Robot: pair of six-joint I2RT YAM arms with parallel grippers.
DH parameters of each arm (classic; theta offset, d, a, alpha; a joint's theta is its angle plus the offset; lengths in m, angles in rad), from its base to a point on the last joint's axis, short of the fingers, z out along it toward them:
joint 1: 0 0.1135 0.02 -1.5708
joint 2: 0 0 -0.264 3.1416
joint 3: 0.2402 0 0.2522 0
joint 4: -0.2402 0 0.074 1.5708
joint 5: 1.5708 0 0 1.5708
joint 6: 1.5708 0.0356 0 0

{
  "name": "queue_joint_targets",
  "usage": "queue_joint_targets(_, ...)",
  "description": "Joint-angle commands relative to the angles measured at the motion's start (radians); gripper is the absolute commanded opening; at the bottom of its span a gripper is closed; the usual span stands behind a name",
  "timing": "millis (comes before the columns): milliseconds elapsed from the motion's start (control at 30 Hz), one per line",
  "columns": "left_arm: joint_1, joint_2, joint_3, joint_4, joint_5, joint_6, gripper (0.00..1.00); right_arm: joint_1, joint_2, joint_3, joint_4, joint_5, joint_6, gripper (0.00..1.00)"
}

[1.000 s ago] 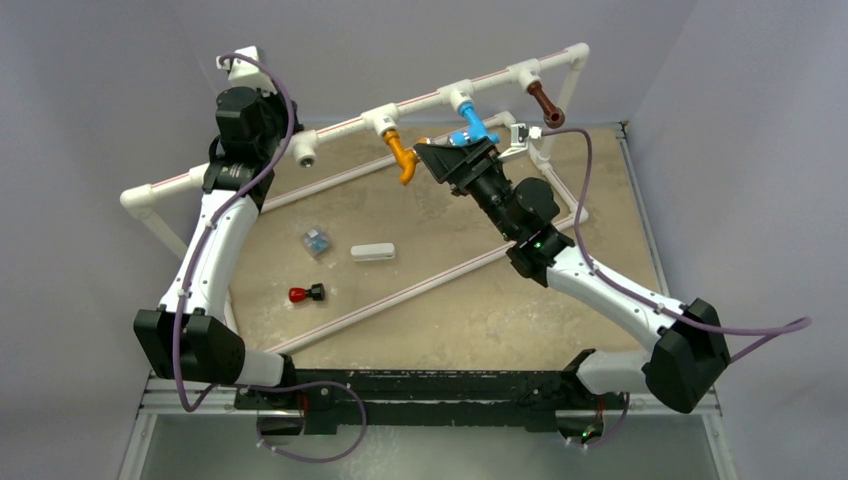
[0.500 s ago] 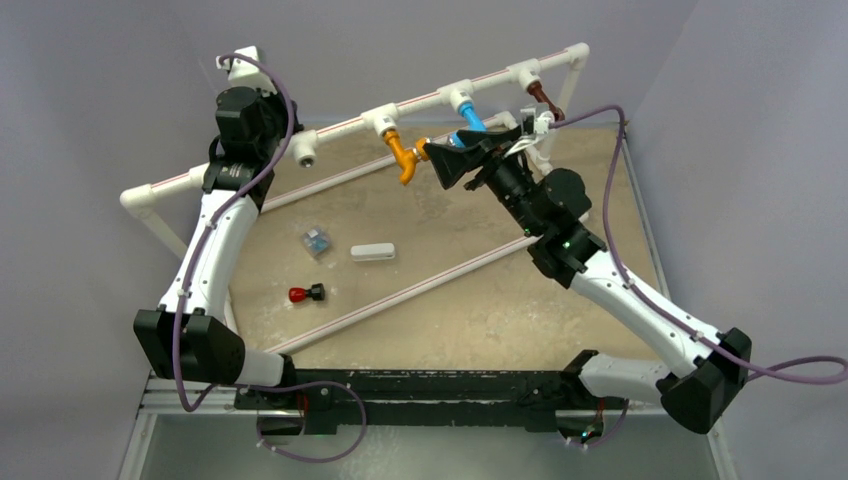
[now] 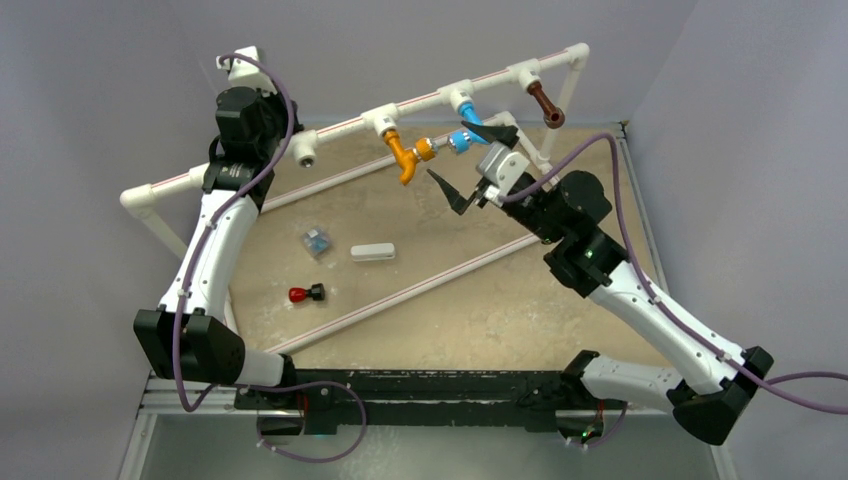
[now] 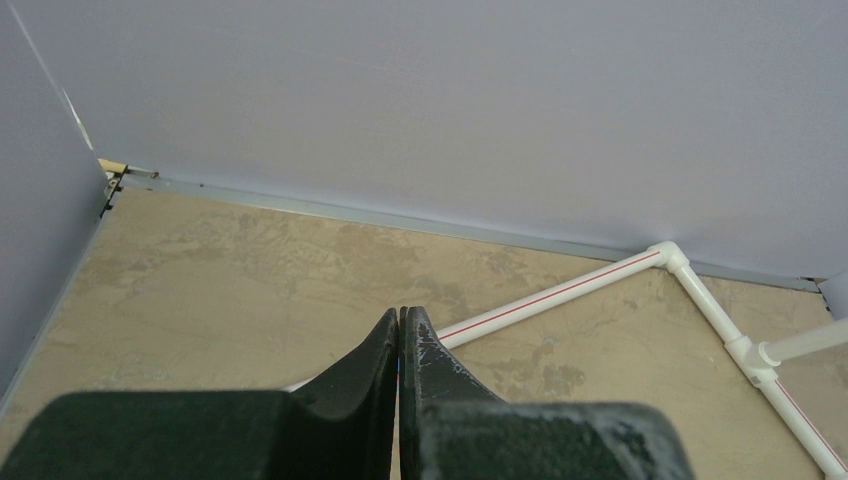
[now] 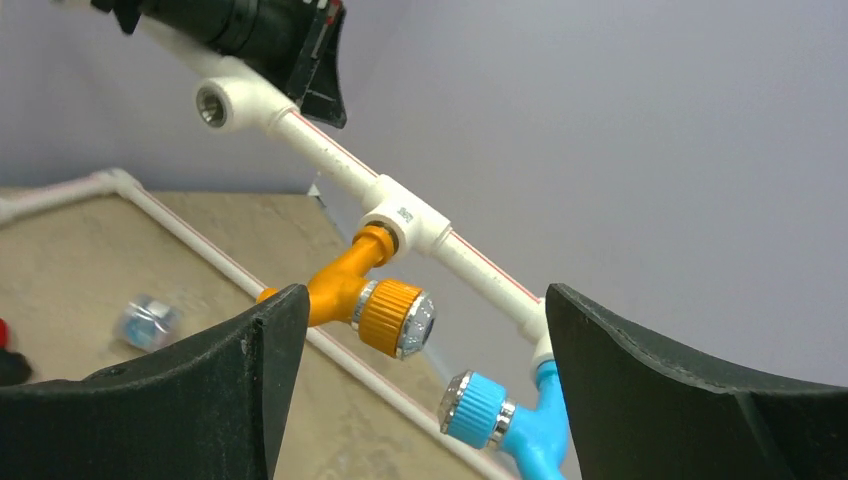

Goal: Install the water faucets

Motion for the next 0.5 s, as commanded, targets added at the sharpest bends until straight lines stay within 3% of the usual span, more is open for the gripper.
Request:
queue_joint_targets(0, -0.008, 0.041, -0.05, -0.174, 0.021, -0.002, 0.0, 0.105, -0.015, -0.022, -0.003, 0.081, -0.379, 0.89)
queue_joint_targets(200, -0.006, 0.043, -0.05, -0.175, 0.022, -0.002, 0.0, 0.231, 0.08, -0.083, 0.064, 0.435, -0.729, 0.89)
queue_joint_targets(467, -0.004, 0.045, -0.05, -0.176, 0.02, -0.001, 0.0, 0.276, 0.167, -0.144, 0.275, 0.582, -1.024, 0.9)
